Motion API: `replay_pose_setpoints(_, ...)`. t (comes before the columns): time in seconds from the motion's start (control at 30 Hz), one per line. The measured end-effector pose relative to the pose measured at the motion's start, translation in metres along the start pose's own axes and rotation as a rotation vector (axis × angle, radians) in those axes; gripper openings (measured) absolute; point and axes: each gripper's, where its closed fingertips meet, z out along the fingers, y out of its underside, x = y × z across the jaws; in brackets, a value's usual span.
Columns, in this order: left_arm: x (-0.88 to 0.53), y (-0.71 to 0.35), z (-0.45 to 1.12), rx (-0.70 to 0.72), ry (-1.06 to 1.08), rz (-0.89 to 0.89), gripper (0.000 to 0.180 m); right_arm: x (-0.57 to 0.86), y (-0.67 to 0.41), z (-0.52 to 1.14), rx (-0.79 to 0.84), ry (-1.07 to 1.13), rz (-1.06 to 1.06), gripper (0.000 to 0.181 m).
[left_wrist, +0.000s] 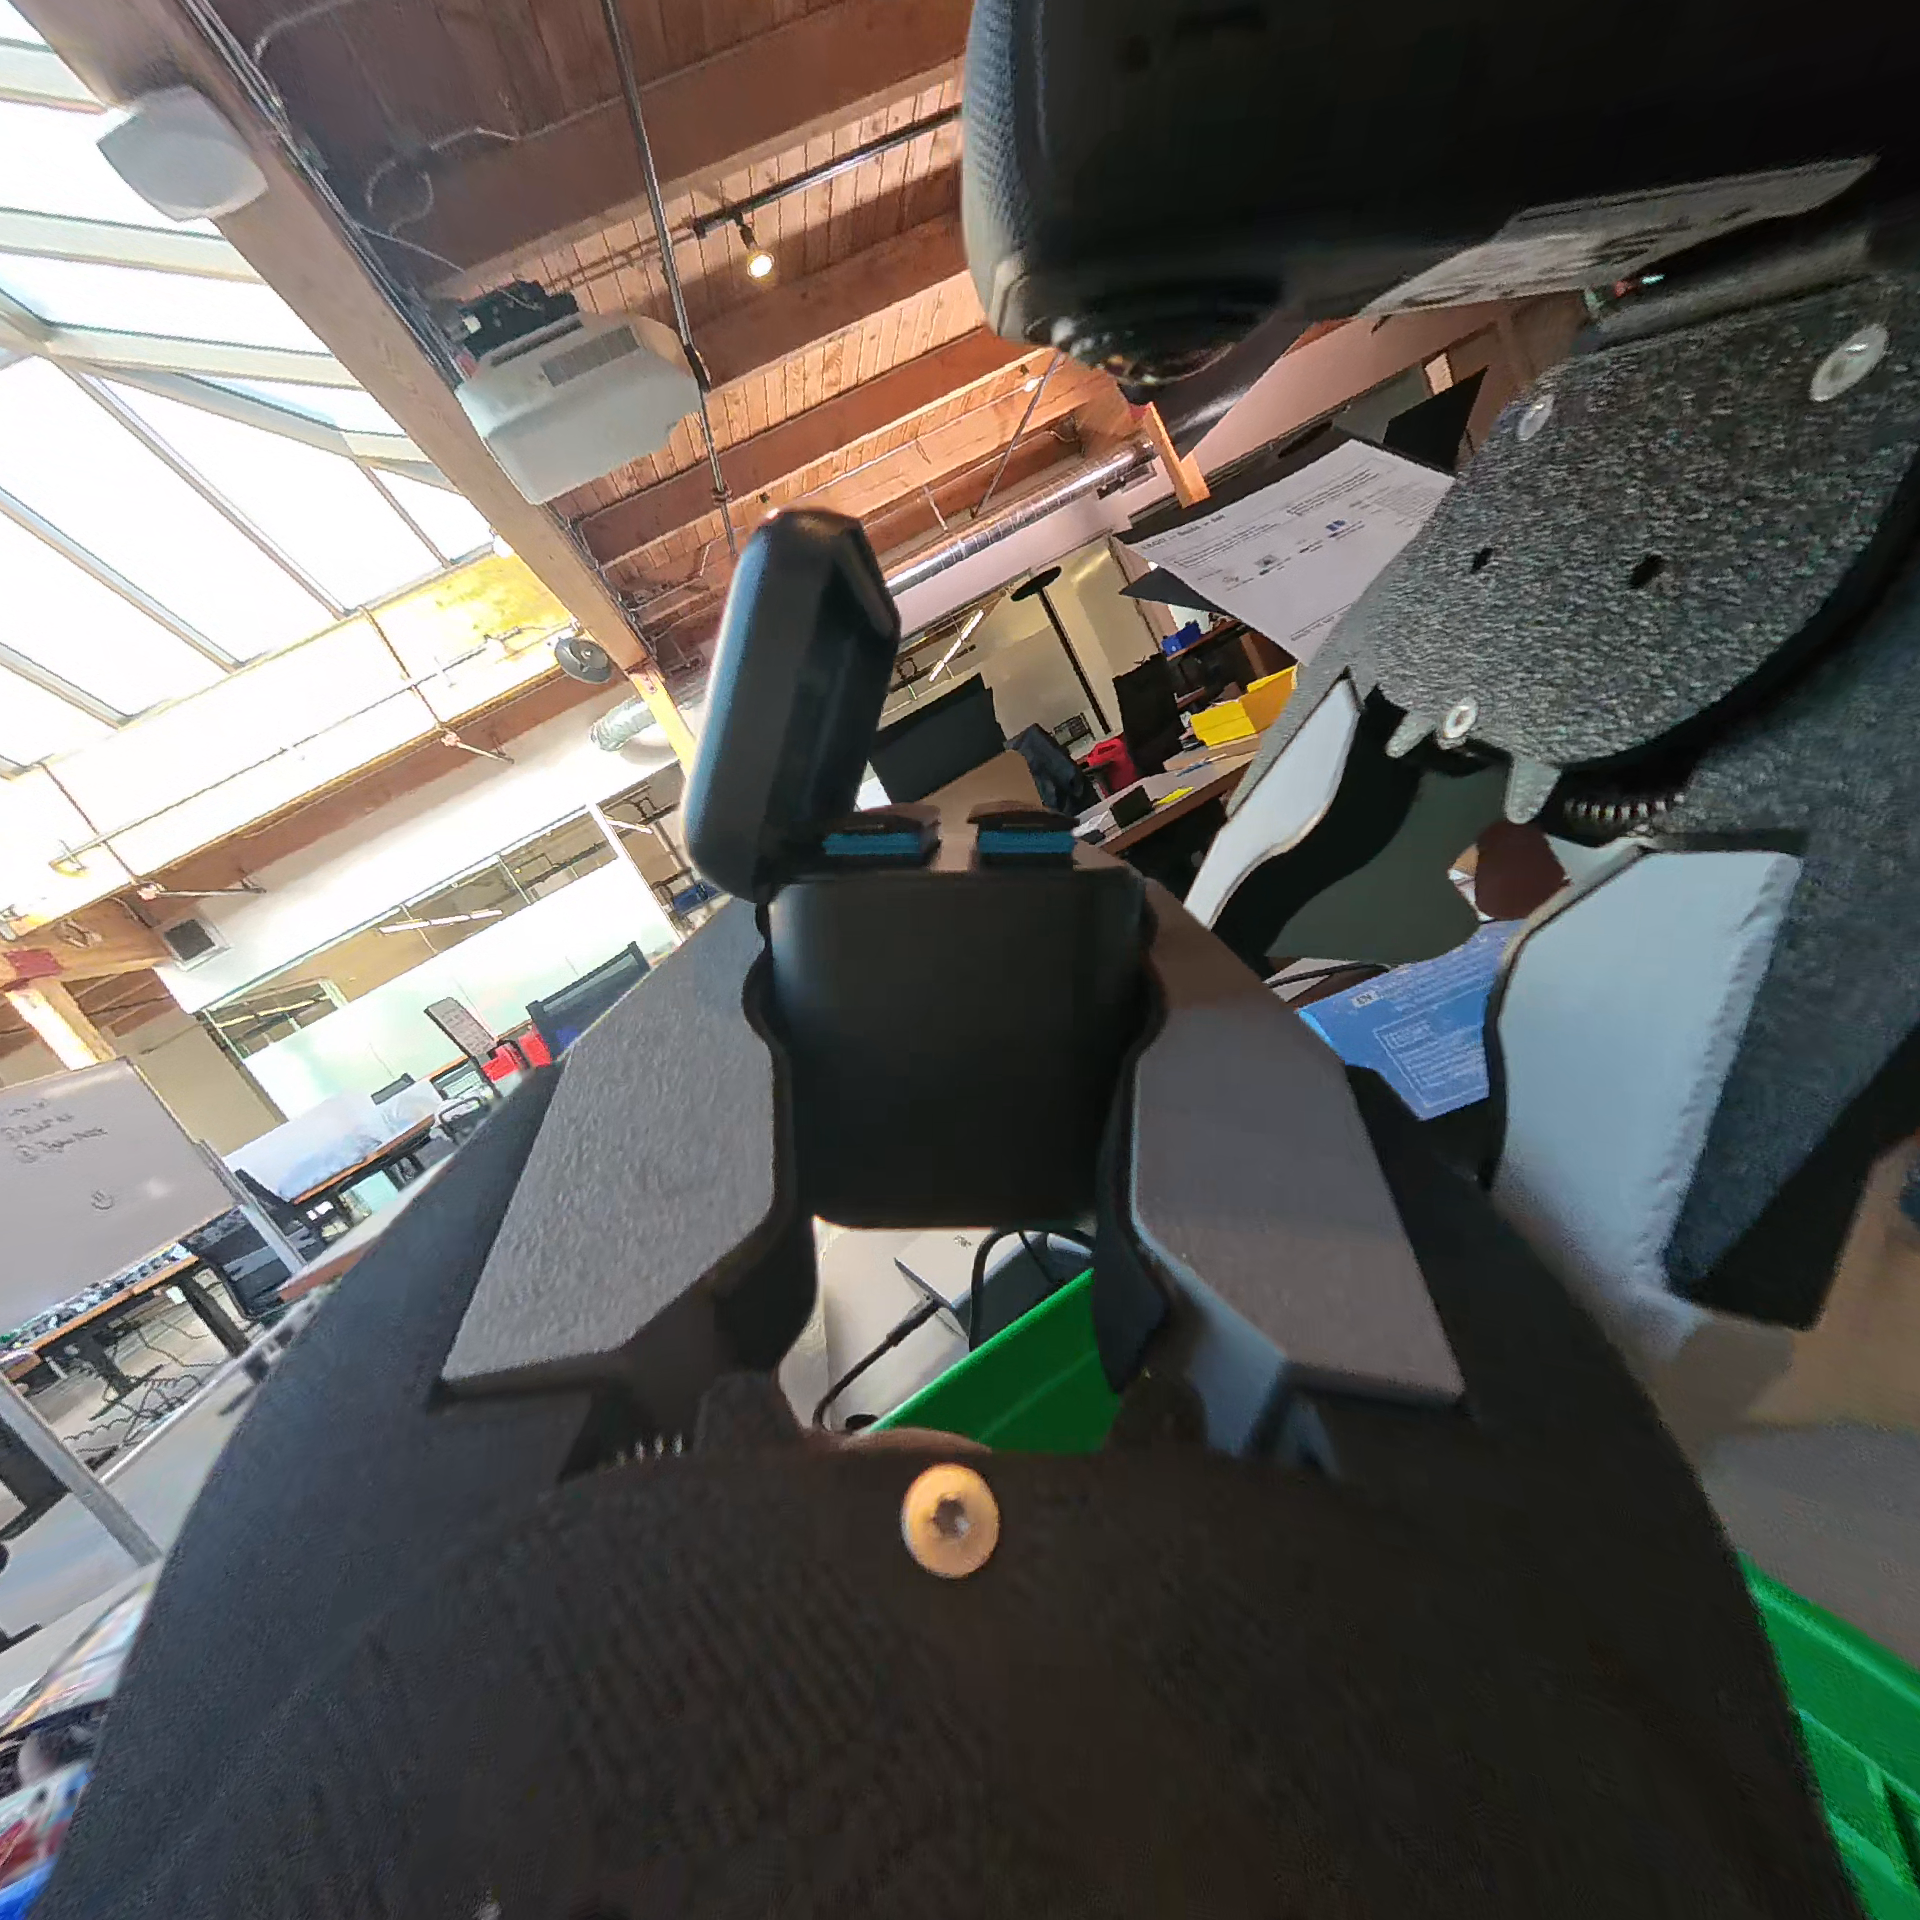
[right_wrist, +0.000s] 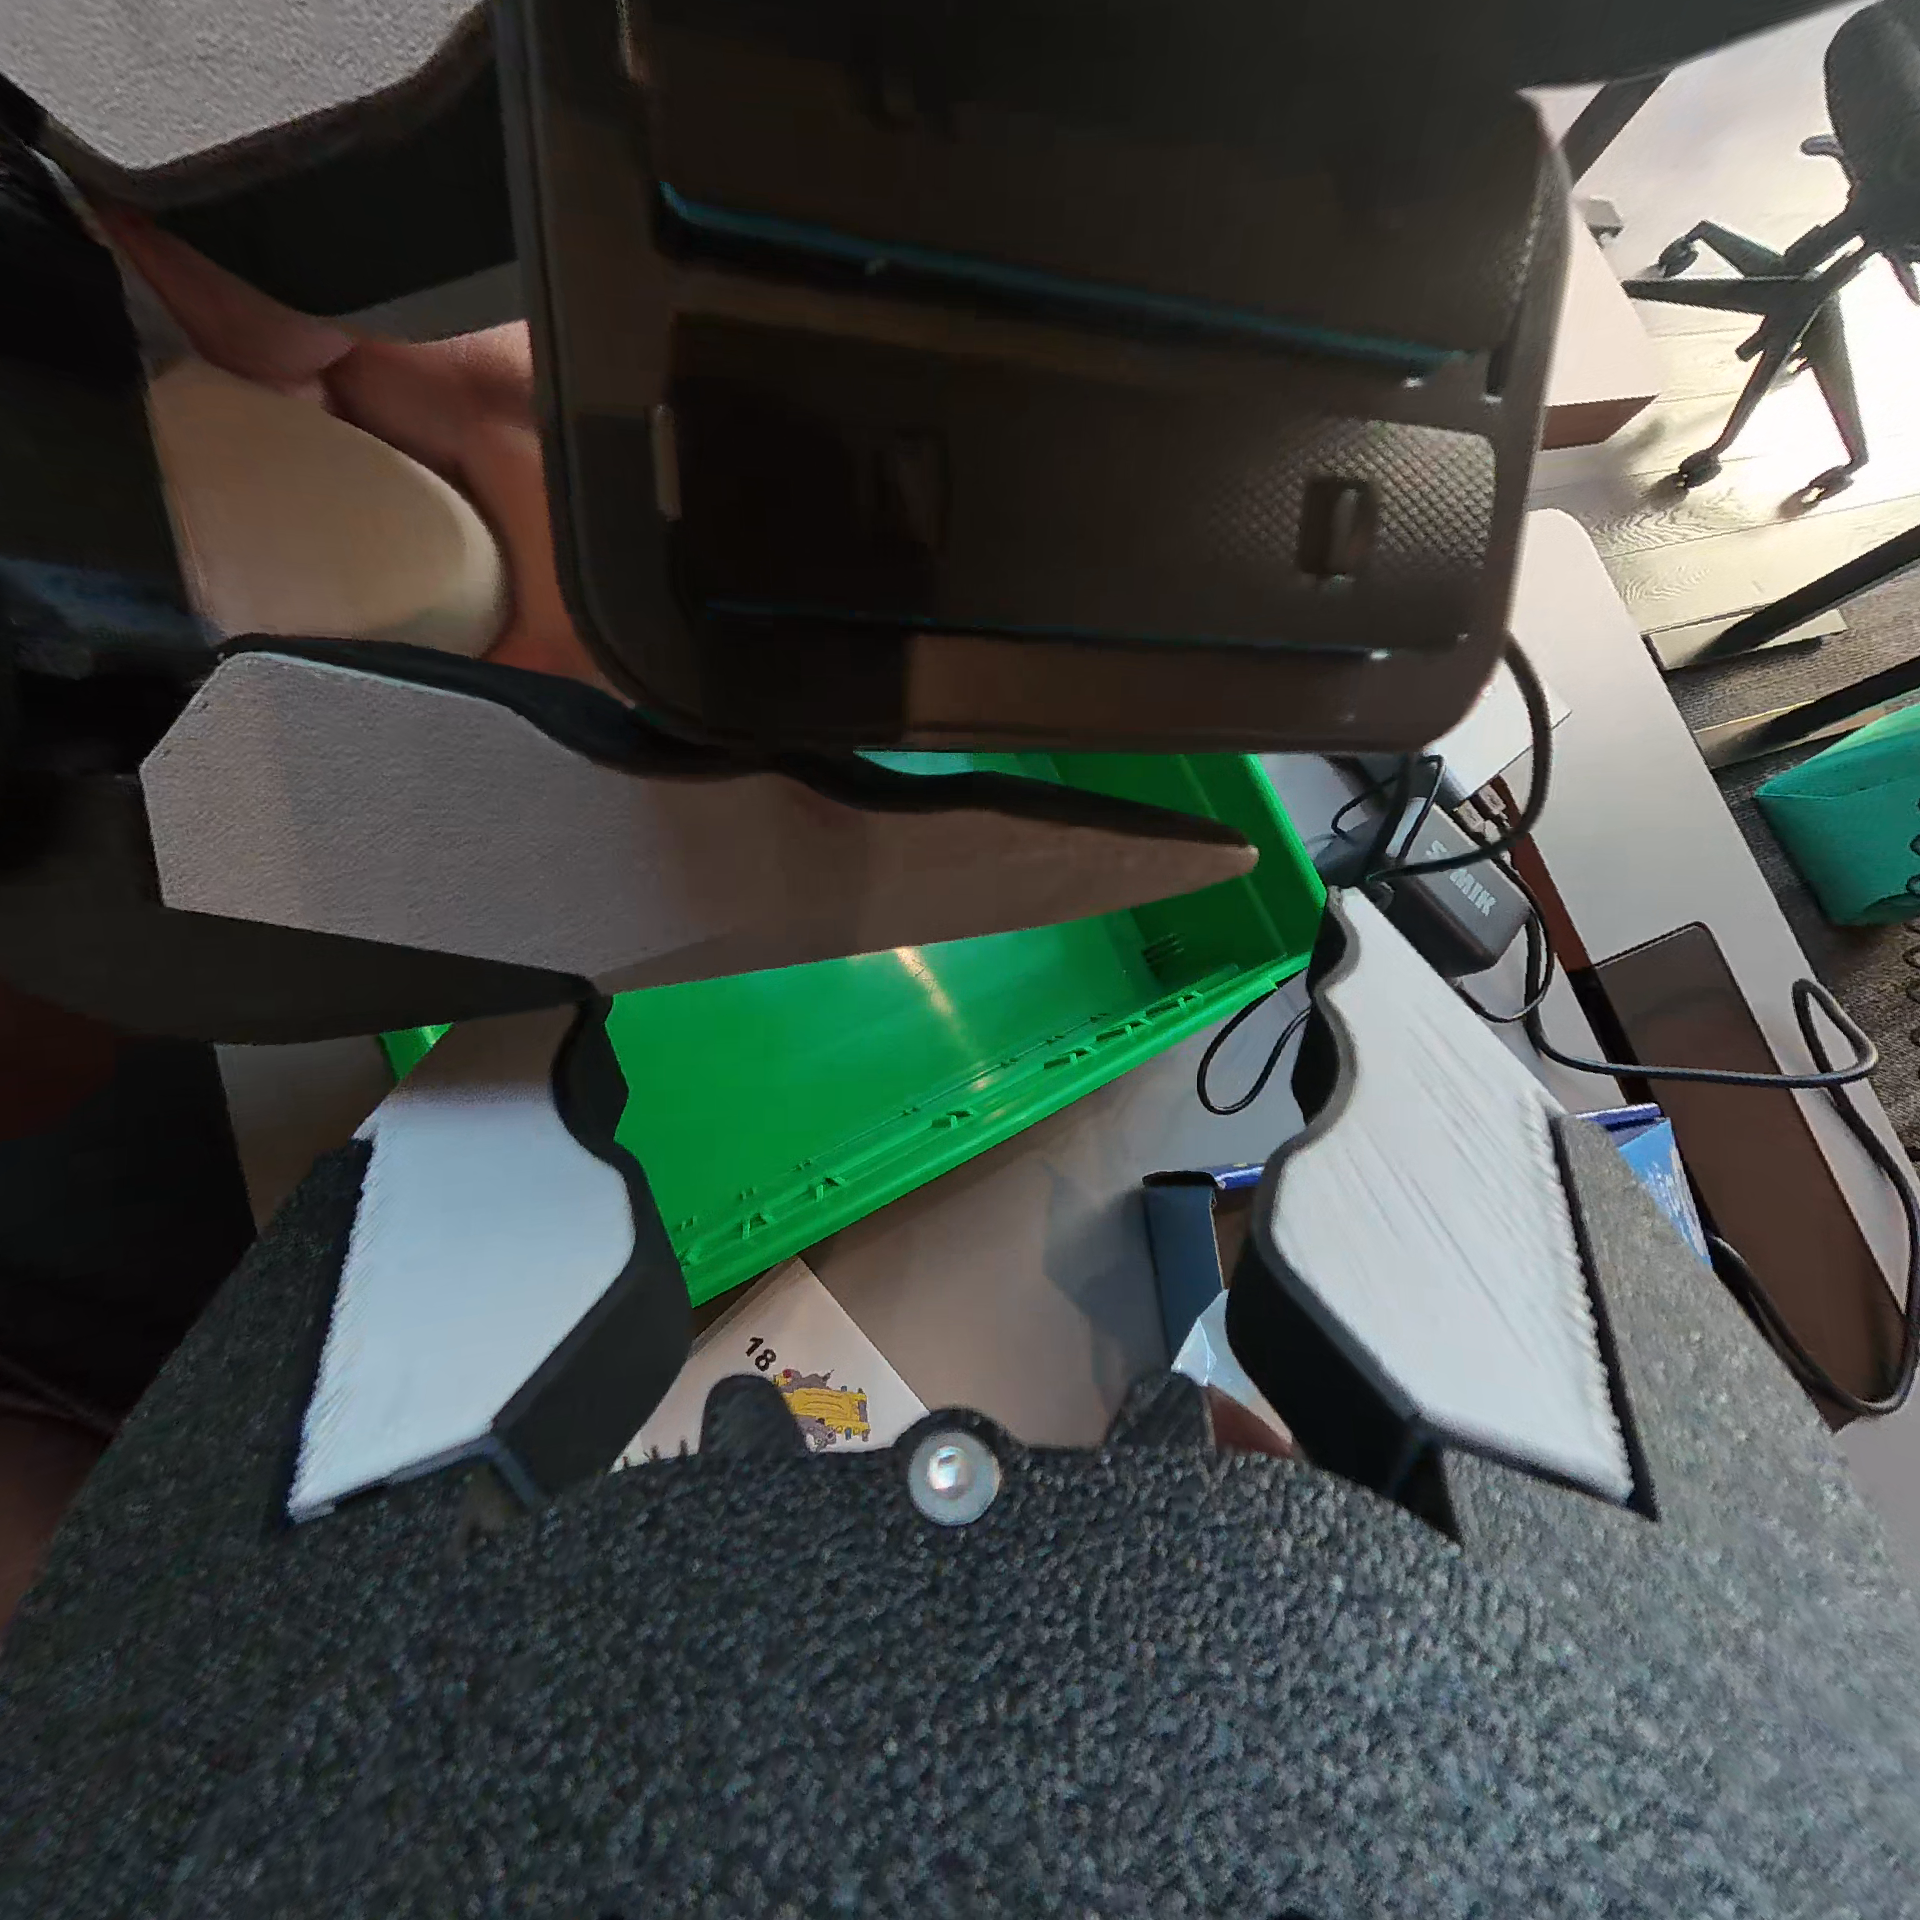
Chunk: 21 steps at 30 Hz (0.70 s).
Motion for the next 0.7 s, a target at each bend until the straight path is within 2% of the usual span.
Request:
replay_pose_setpoints(0.2, -0.003, -0.001, -0.007, 0.035, 0.023, -0.22, 0.062, 0.002, -0.007, -0.008, 0.041, 0.014, -0.005, 0.13)
replay_pose_setpoints(0.43, -0.016, 0.01, -0.006, 0.031, 0.129, -0.81, 0.063, 0.0, -0.008, -0.003, 0.04, 0.04, -0.041, 0.13)
replay_pose_setpoints(0.6, -0.022, 0.012, -0.008, 0.079, 0.18, -1.091, 0.063, 0.0, -0.004, 0.004, 0.019, 0.04, -0.041, 0.13)
replay_pose_setpoints(0.7, -0.026, 0.019, -0.01, 0.085, 0.182, -1.195, 0.063, 0.0, -0.004, 0.003, 0.019, 0.037, -0.041, 0.131)
